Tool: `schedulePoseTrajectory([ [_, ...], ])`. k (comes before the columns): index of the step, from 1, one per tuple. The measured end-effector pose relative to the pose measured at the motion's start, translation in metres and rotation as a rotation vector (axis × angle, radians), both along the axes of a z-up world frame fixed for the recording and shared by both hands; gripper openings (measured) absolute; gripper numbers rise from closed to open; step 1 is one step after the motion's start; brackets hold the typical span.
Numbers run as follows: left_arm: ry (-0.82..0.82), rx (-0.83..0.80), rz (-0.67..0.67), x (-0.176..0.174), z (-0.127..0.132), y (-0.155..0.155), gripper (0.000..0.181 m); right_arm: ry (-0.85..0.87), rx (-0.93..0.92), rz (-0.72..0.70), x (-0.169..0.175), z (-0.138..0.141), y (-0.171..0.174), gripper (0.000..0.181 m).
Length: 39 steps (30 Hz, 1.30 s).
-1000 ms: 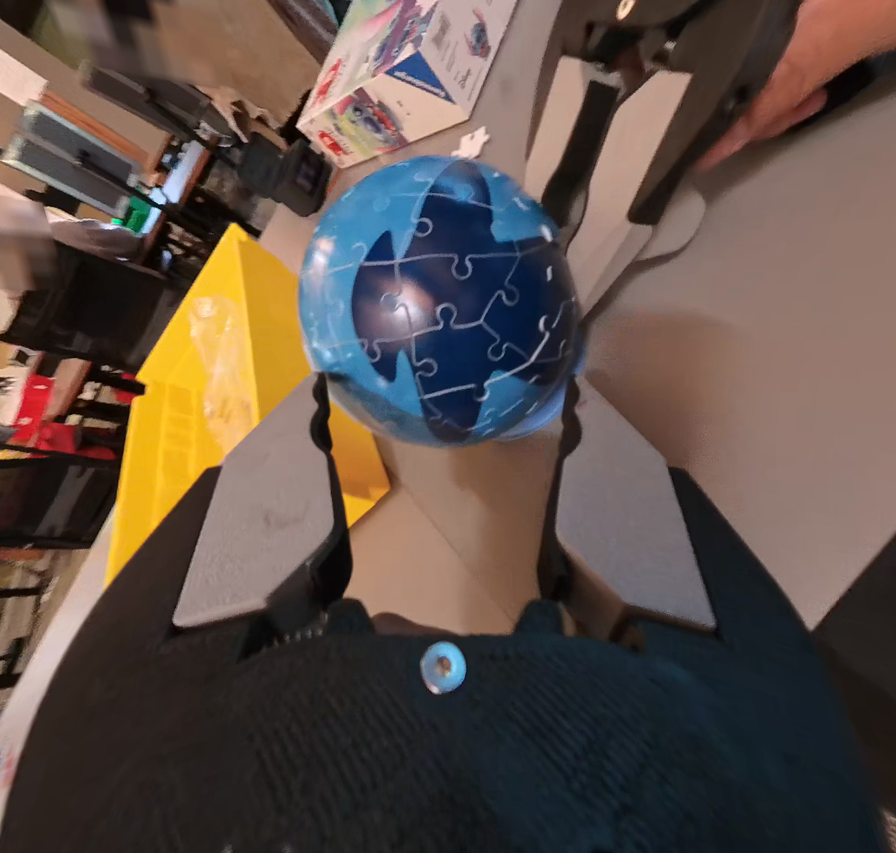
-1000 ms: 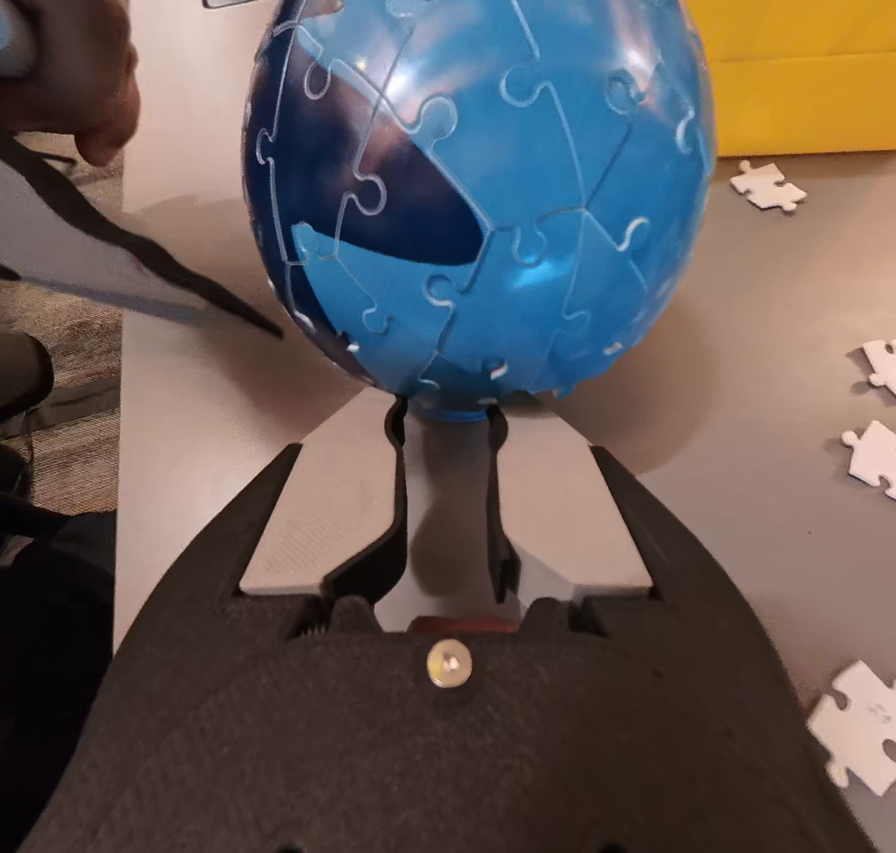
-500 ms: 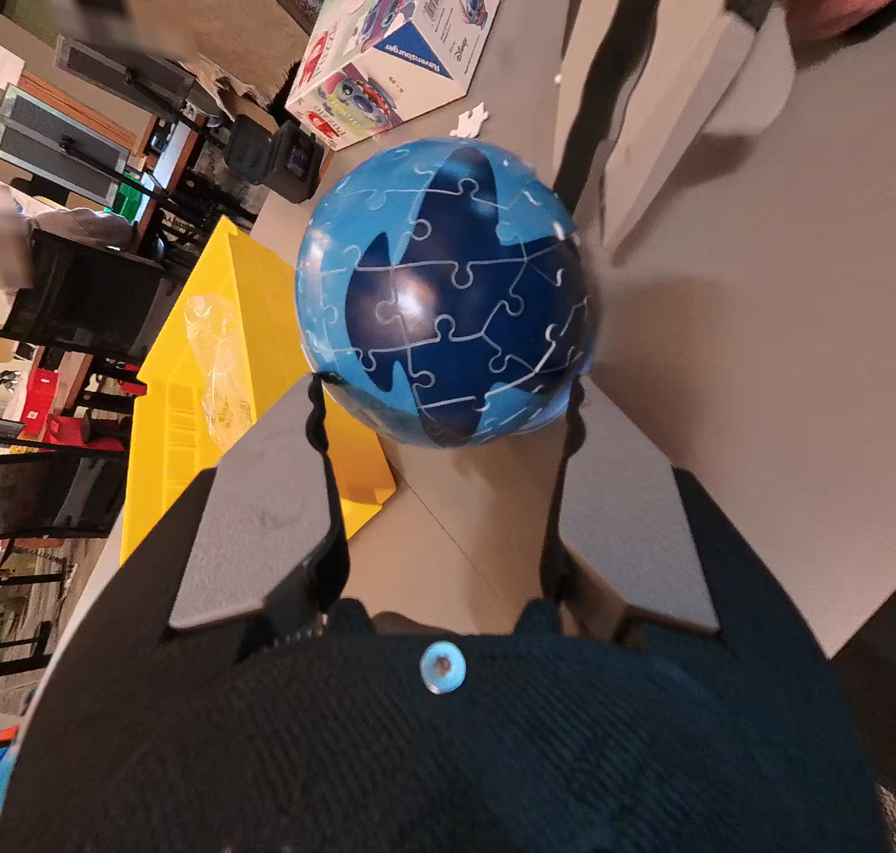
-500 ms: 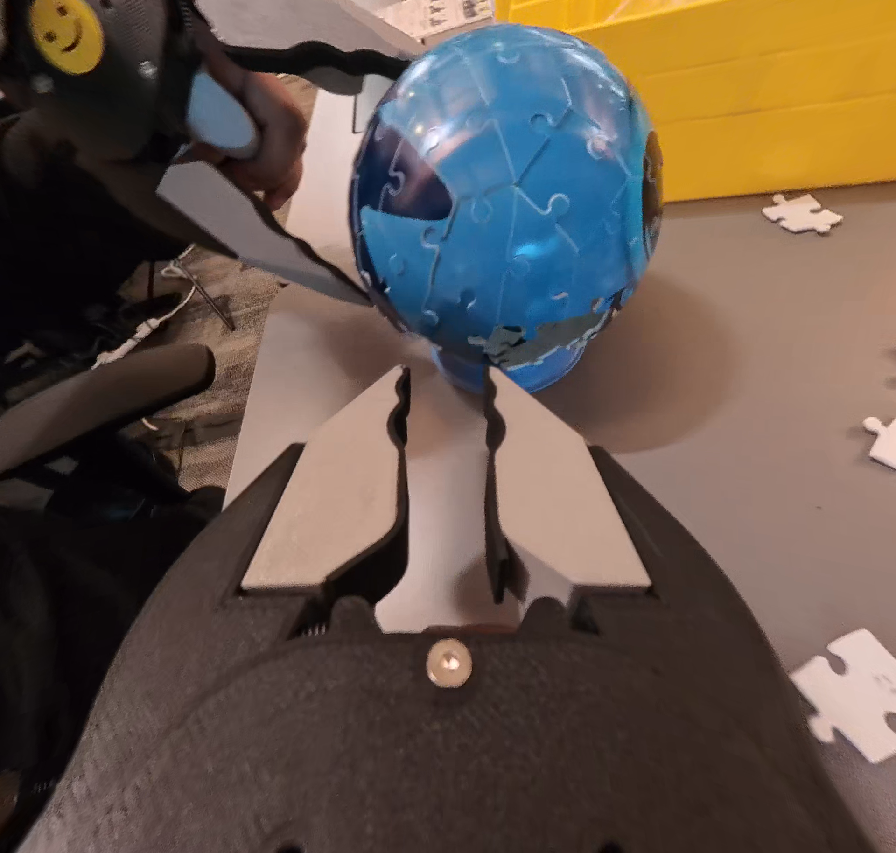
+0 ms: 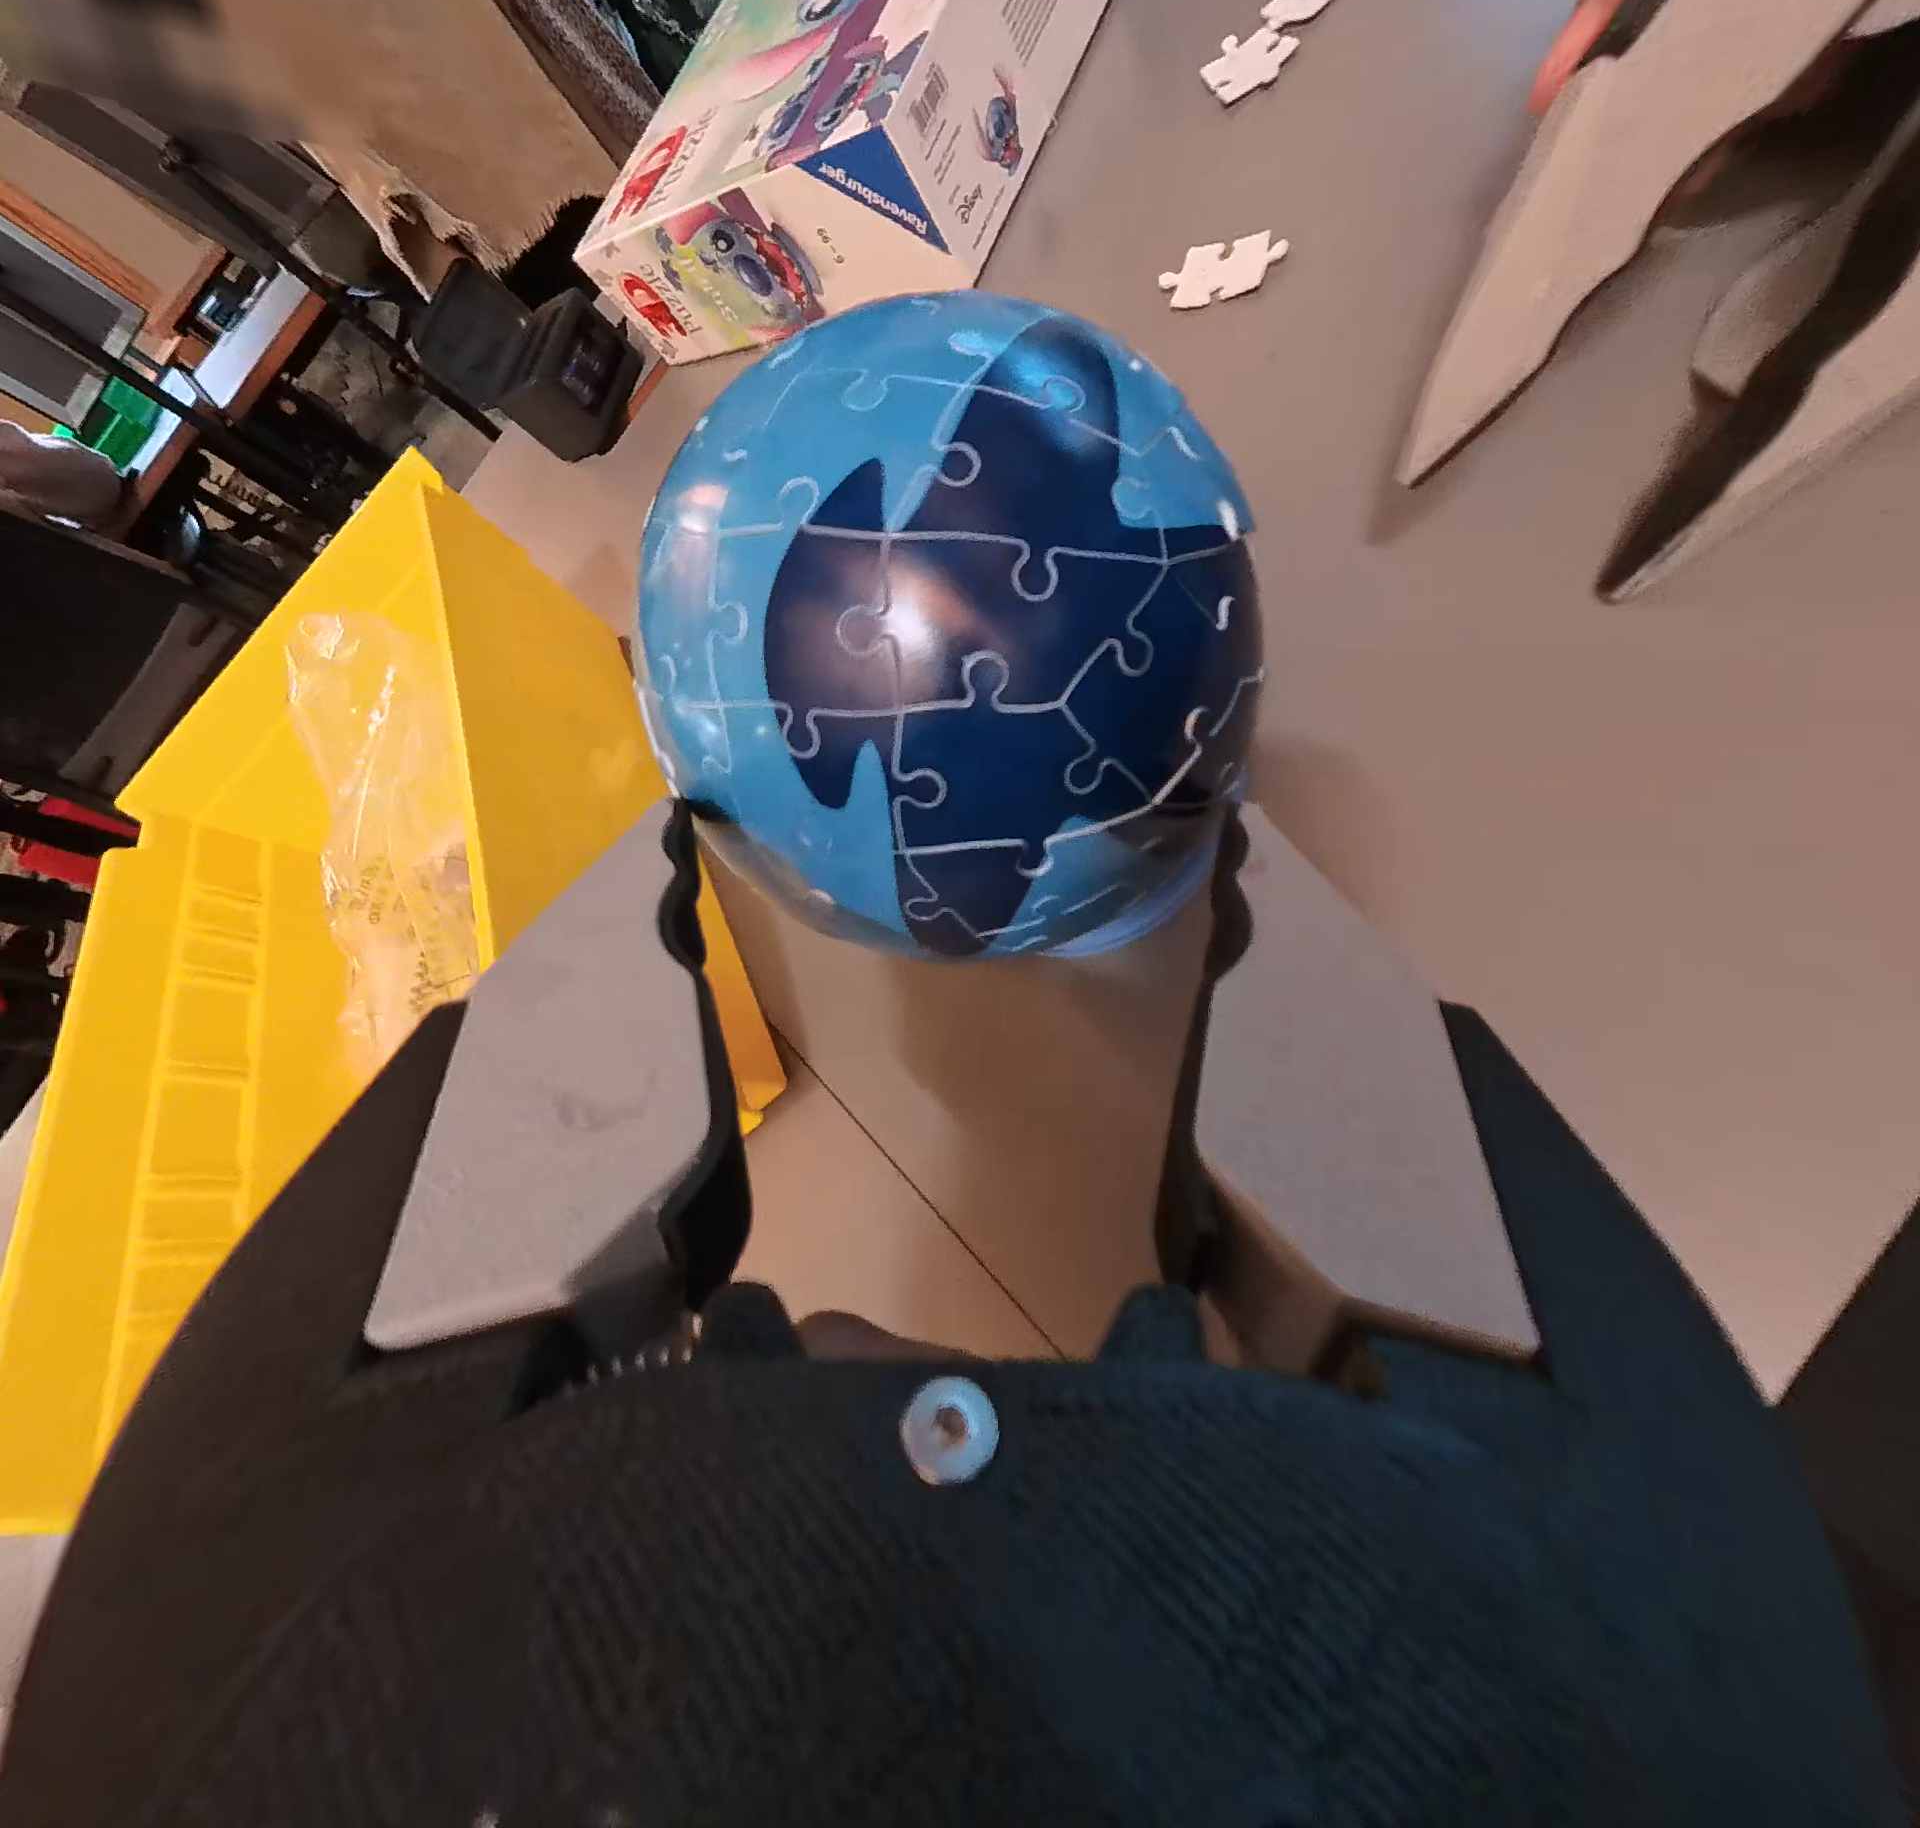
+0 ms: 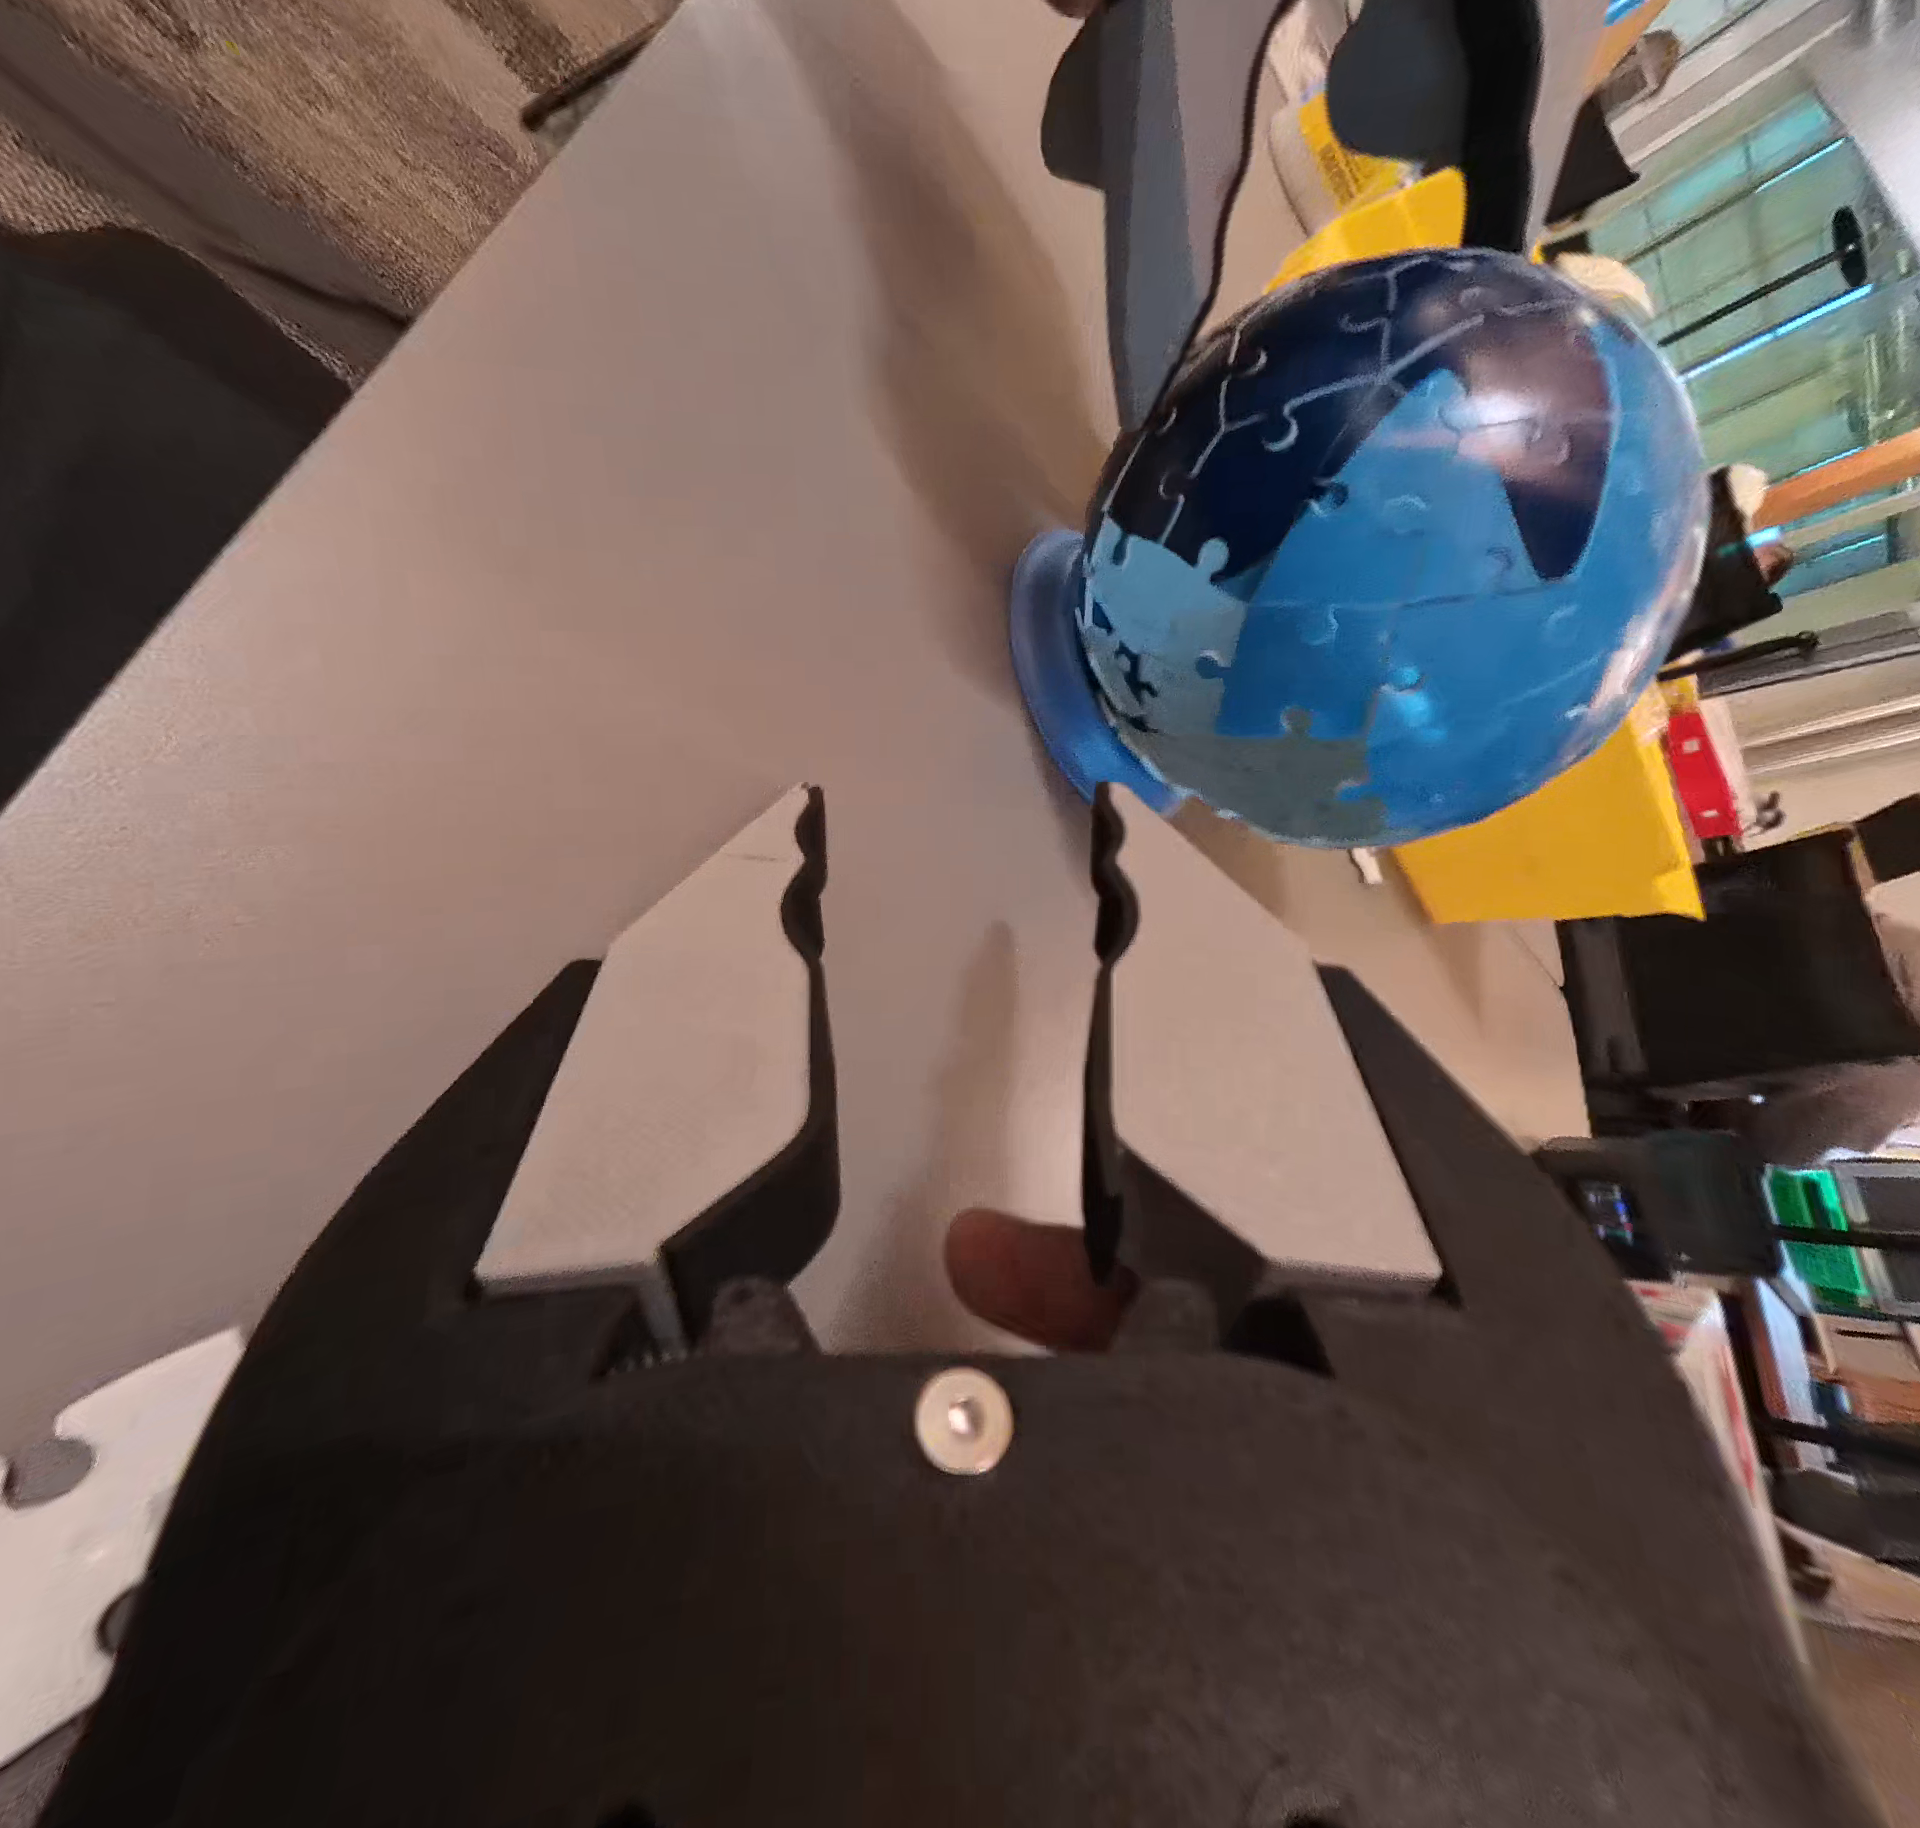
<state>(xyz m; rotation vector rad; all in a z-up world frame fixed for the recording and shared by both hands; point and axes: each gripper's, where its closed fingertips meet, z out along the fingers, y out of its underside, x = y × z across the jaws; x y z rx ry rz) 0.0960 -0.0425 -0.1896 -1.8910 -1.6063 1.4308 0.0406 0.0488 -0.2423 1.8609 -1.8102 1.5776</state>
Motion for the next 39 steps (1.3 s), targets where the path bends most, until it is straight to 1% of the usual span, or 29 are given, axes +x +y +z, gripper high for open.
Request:
schedulePoseTrajectory([
  [1,0.009,0.003,0.004,0.000,0.000,-0.001,0.096,-0.001,0.006,-0.002,0.002,0.000,-0.002,0.050],
  [2,0.015,0.006,0.003,0.000,0.000,-0.001,0.096,-0.009,0.013,-0.016,0.003,0.002,-0.005,0.054],
  [3,0.018,0.009,0.003,0.000,0.000,-0.001,0.096,-0.015,0.010,-0.033,0.001,0.004,-0.009,0.060],
  [4,0.019,0.013,0.006,-0.001,0.000,-0.001,0.096,-0.030,-0.008,-0.050,-0.003,0.009,-0.012,0.071],
  [6,0.021,0.018,0.012,0.000,-0.001,-0.001,0.096,-0.110,-0.034,-0.094,-0.016,0.021,-0.022,0.072],
  [7,0.026,0.022,0.014,0.000,-0.001,-0.001,0.095,-0.147,-0.001,-0.115,-0.022,0.022,-0.027,0.075],
  [9,0.037,0.029,0.019,0.001,-0.002,-0.001,0.095,-0.188,0.070,-0.120,-0.027,0.021,-0.029,0.091],
  [10,0.043,0.037,0.024,0.001,-0.003,-0.002,0.095,-0.189,0.066,-0.103,-0.024,0.022,-0.026,0.091],
  [11,0.049,0.048,0.030,0.002,-0.004,-0.002,0.094,-0.165,0.053,-0.074,-0.020,0.021,-0.022,0.090],
  [12,0.050,0.060,0.040,0.003,-0.007,-0.002,0.092,-0.118,0.040,-0.041,-0.015,0.016,-0.016,0.082],
  [13,0.043,0.067,0.053,0.005,-0.010,-0.002,0.090,-0.059,0.026,-0.016,-0.012,0.009,-0.011,0.070],
  [14,0.029,0.069,0.058,0.008,-0.013,-0.001,0.088,-0.004,-0.001,-0.005,-0.011,0.003,-0.010,0.065],
  [15,0.014,0.065,0.054,0.011,-0.015,0.001,0.088,0.035,-0.043,-0.005,-0.011,0.001,-0.011,0.052],
  [16,0.007,0.056,0.044,0.013,-0.016,0.004,0.089,0.065,-0.072,-0.001,-0.010,0.001,-0.012,0.046],
  [18,0.014,0.040,0.008,0.013,-0.009,0.006,0.091,0.073,-0.059,0.017,-0.004,0.002,-0.012,0.050],
  [20,0.021,0.050,-0.051,0.007,0.003,0.009,0.097,0.067,-0.019,0.043,0.003,0.004,-0.012,0.060],
  [22,0.006,0.045,-0.119,-0.002,0.014,0.010,0.099,0.092,-0.025,0.066,0.006,0.006,-0.015,0.065],
  [24,-0.032,0.041,-0.177,-0.011,0.019,0.010,0.103,0.161,-0.117,0.080,0.002,0.009,-0.020,0.067],
  [26,-0.105,0.057,-0.229,-0.017,0.017,0.011,0.114,0.212,-0.256,0.084,-0.004,0.015,-0.025,0.070],
  [27,-0.141,0.049,-0.247,-0.018,0.016,0.012,0.115,0.191,-0.315,0.095,-0.007,0.021,-0.024,0.068],
  [29,-0.210,0.023,-0.267,-0.020,0.014,0.012,0.115,0.049,-0.377,0.091,-0.015,0.039,-0.022,0.056],
  [30,-0.235,0.005,-0.265,-0.020,0.014,0.010,0.116,-0.036,-0.368,0.059,-0.024,0.050,-0.026,0.052],
  [31,-0.250,-0.020,-0.260,-0.019,0.016,0.009,0.115,-0.113,-0.311,0.022,-0.033,0.057,-0.031,0.054],
  [32,-0.243,-0.049,-0.259,-0.019,0.020,0.008,0.115,-0.193,-0.222,-0.008,-0.041,0.061,-0.037,0.065],
  [33,-0.219,-0.070,-0.270,-0.019,0.026,0.009,0.113,-0.267,-0.128,-0.022,-0.047,0.064,-0.041,0.081],
  [34,-0.189,-0.079,-0.283,-0.021,0.032,0.010,0.110,-0.326,-0.049,-0.026,-0.050,0.065,-0.045,0.091],
  [36,-0.177,-0.075,-0.312,-0.023,0.033,0.012,0.109,-0.392,0.073,-0.007,-0.051,0.063,-0.053,0.106],
  [39,-0.244,-0.130,-0.309,-0.025,0.016,-0.001,0.112,-0.397,0.221,0.013,-0.045,0.047,-0.067,0.117],
])
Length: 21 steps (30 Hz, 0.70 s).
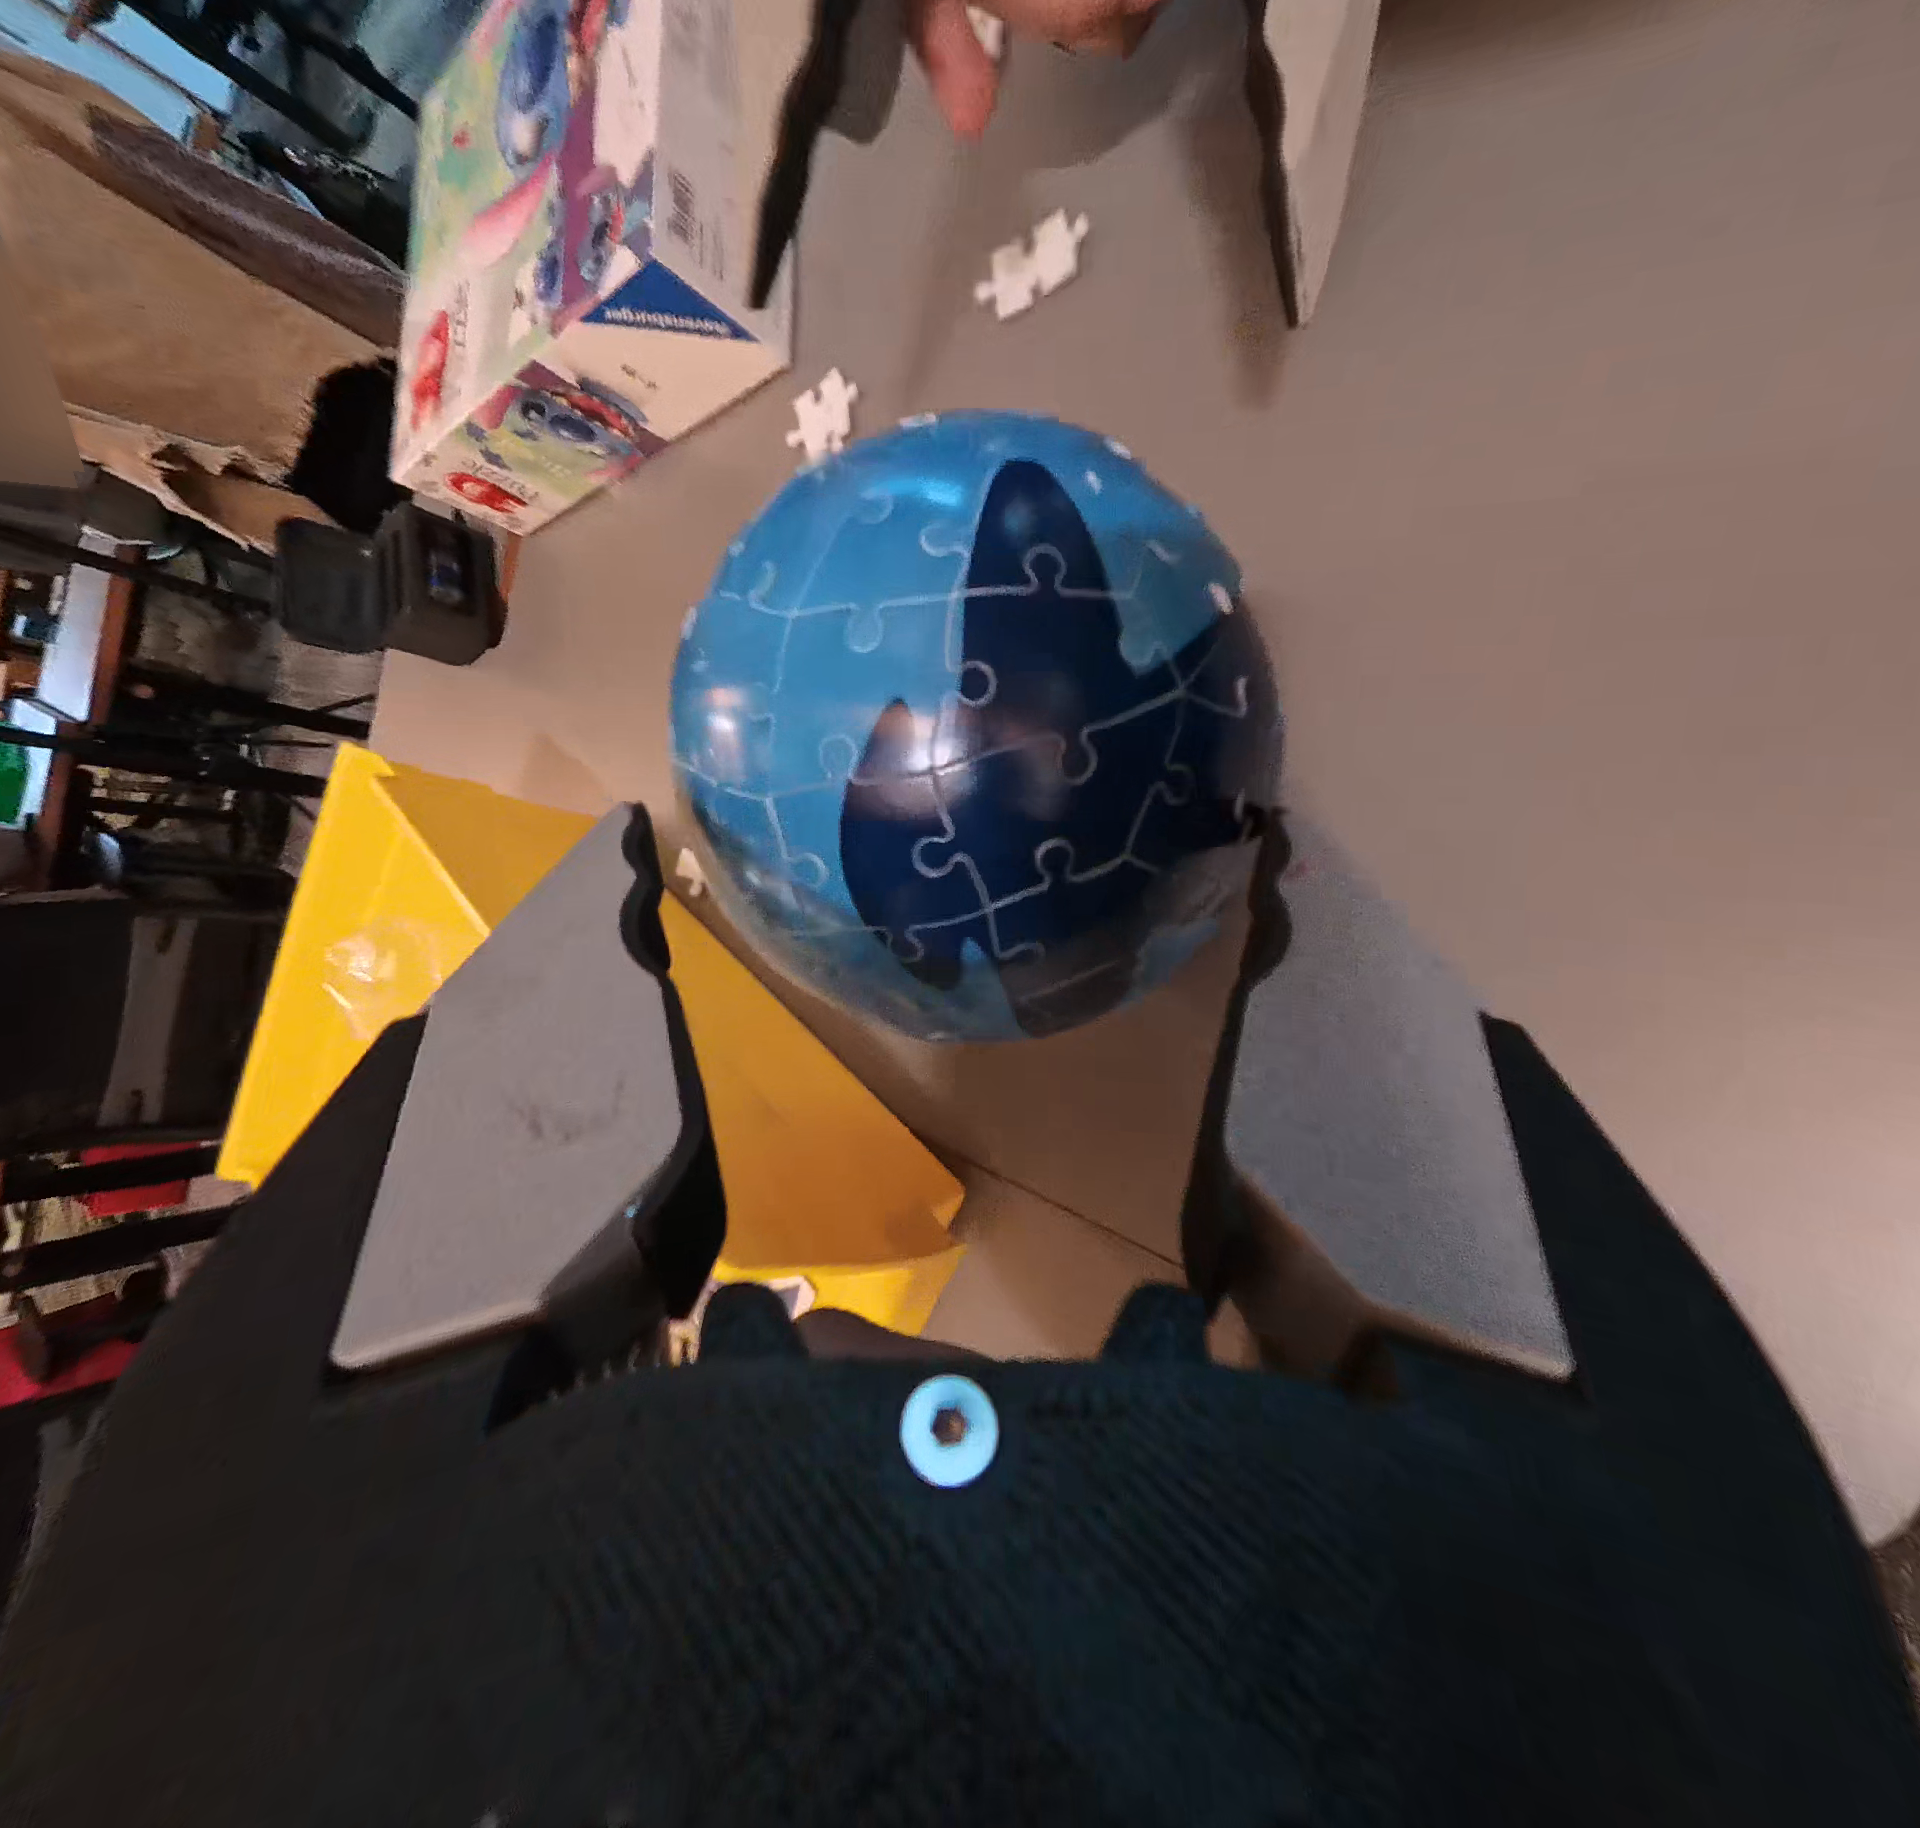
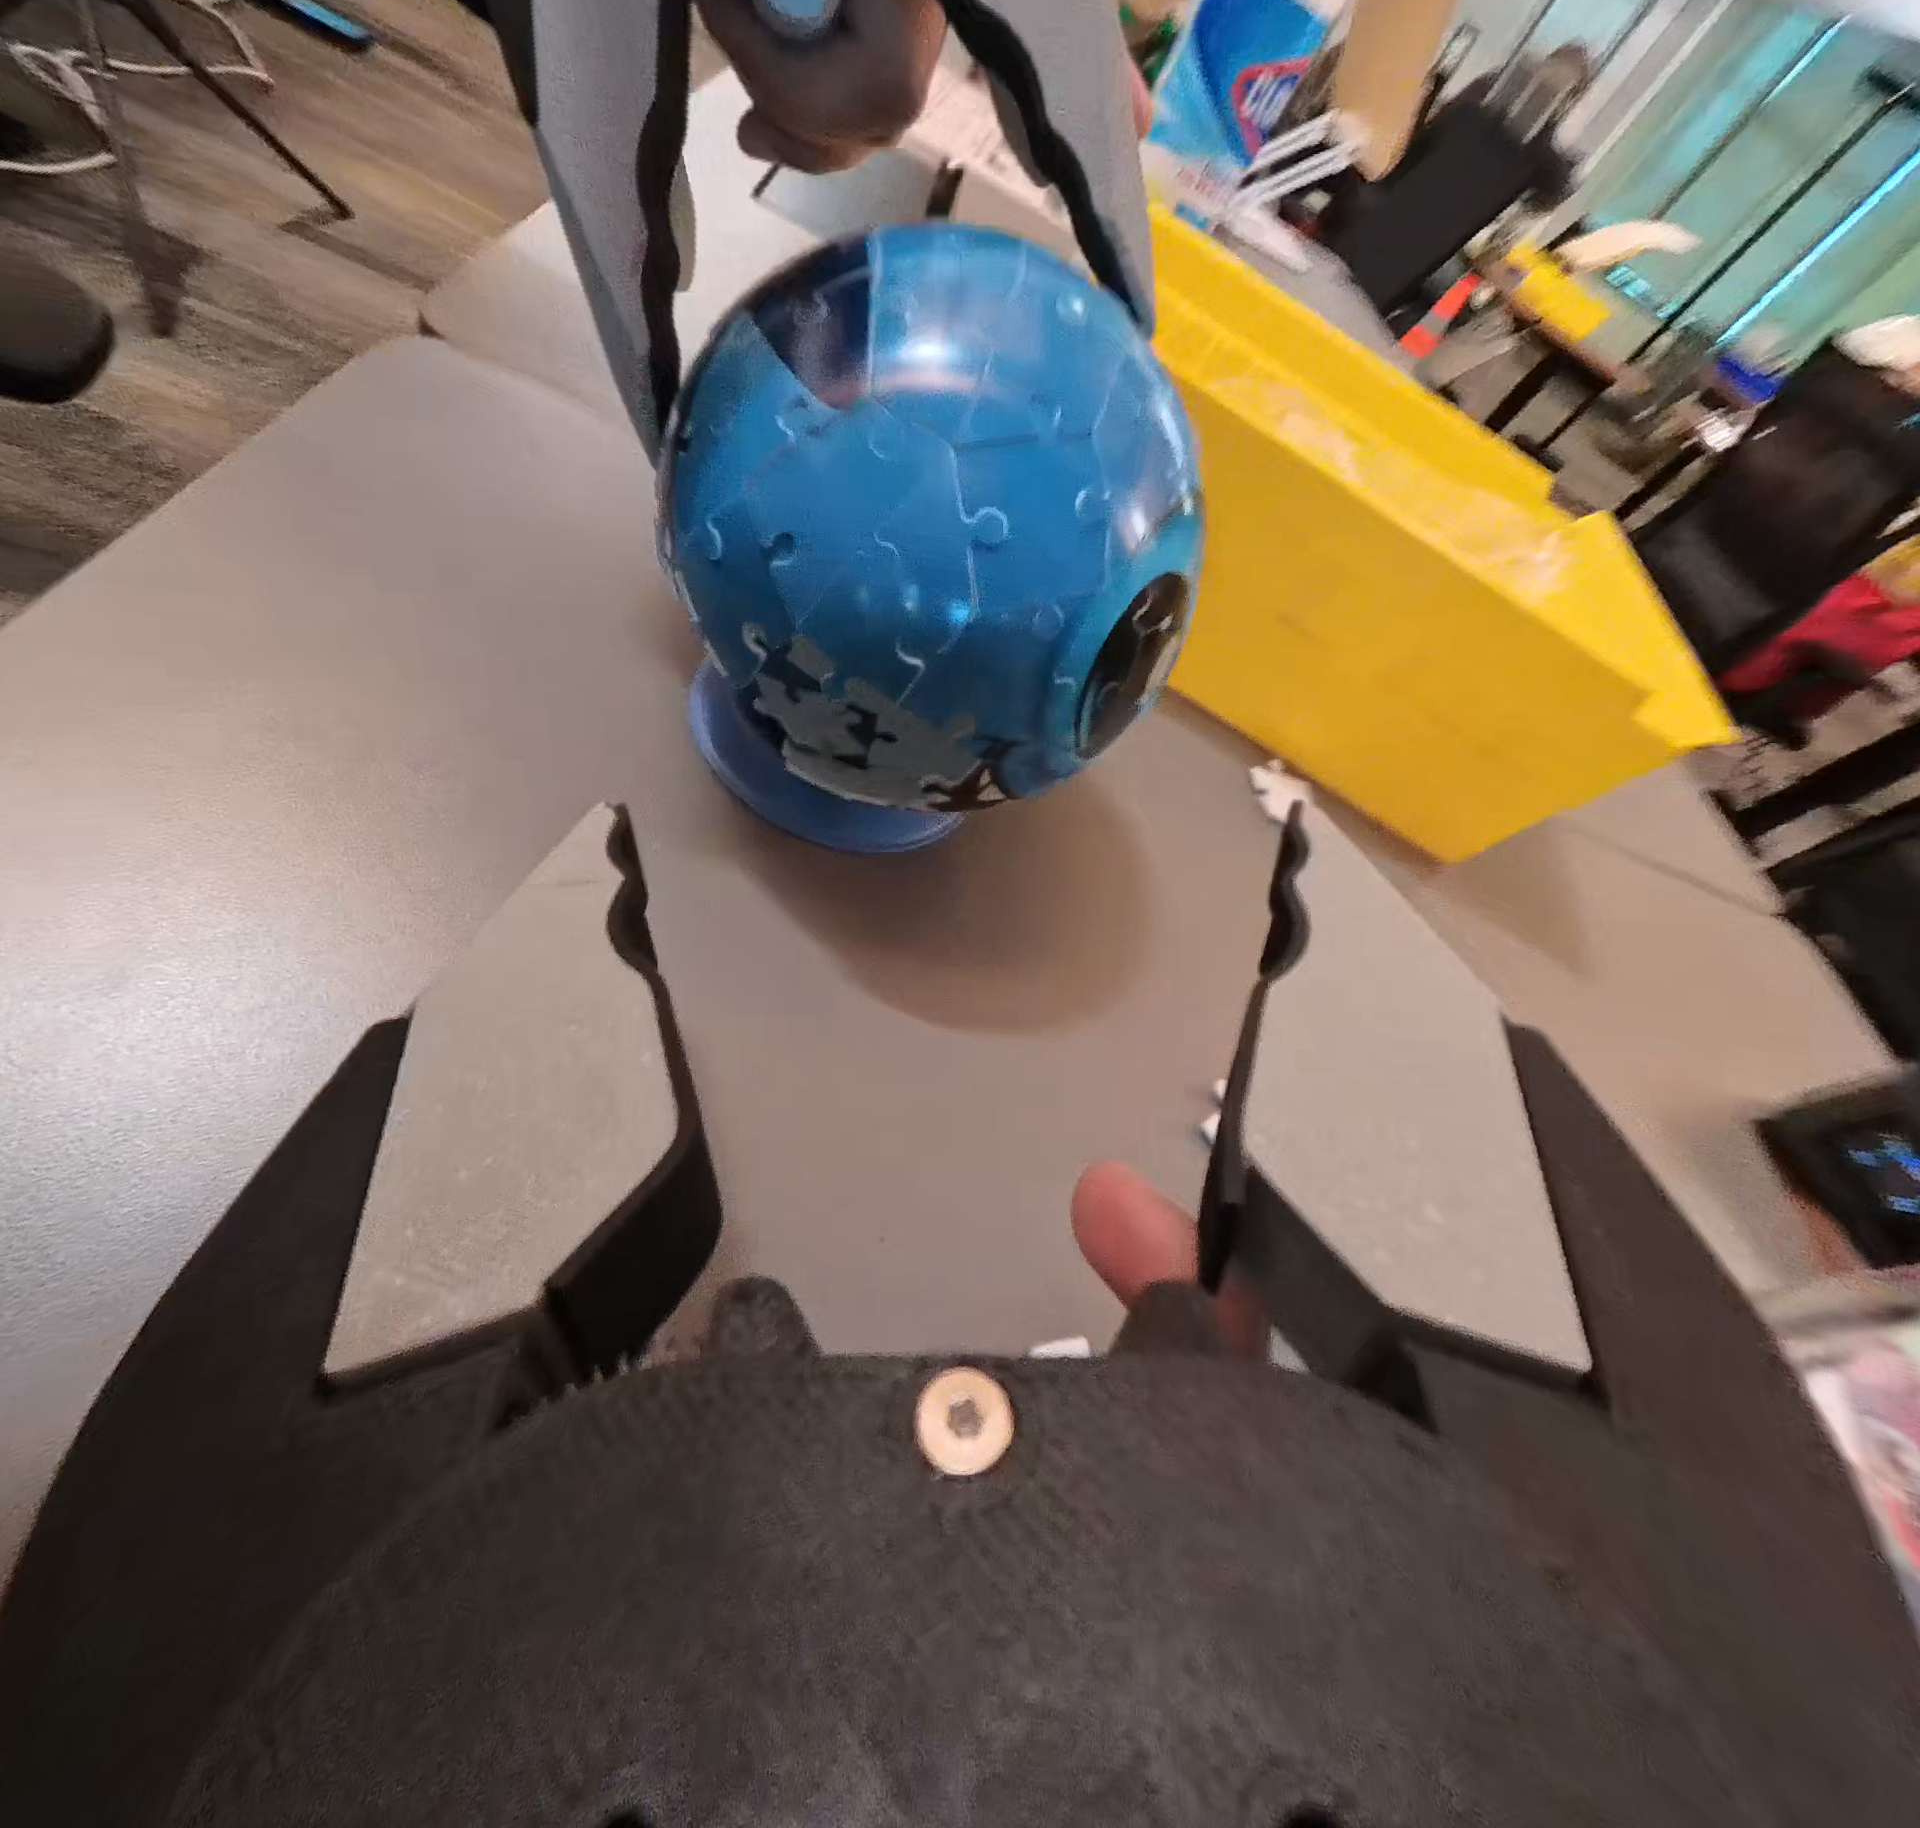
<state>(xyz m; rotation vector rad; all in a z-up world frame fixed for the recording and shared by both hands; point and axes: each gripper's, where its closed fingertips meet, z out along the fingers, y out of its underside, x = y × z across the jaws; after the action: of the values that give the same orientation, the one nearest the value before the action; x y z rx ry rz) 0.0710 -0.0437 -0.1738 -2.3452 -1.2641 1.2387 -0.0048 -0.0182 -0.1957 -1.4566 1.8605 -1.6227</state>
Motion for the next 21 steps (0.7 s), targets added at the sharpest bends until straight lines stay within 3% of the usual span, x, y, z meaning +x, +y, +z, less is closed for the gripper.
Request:
schedulePoseTrajectory([
  [4,0.013,-0.016,0.005,-0.005,-0.015,-0.005,0.119,0.014,0.110,0.032,0.012,-0.017,-0.016,0.104],
  [9,0.109,0.040,0.029,-0.007,-0.015,-0.007,0.119,-0.063,0.169,0.075,0.020,-0.005,-0.026,0.064],
  [14,0.176,0.174,0.060,-0.003,-0.016,-0.013,0.119,-0.170,0.222,0.082,0.021,0.012,-0.032,0.054],
  [21,0.226,0.267,0.080,-0.001,-0.022,-0.014,0.117,-0.194,0.253,0.077,0.024,0.013,-0.038,0.055],
])
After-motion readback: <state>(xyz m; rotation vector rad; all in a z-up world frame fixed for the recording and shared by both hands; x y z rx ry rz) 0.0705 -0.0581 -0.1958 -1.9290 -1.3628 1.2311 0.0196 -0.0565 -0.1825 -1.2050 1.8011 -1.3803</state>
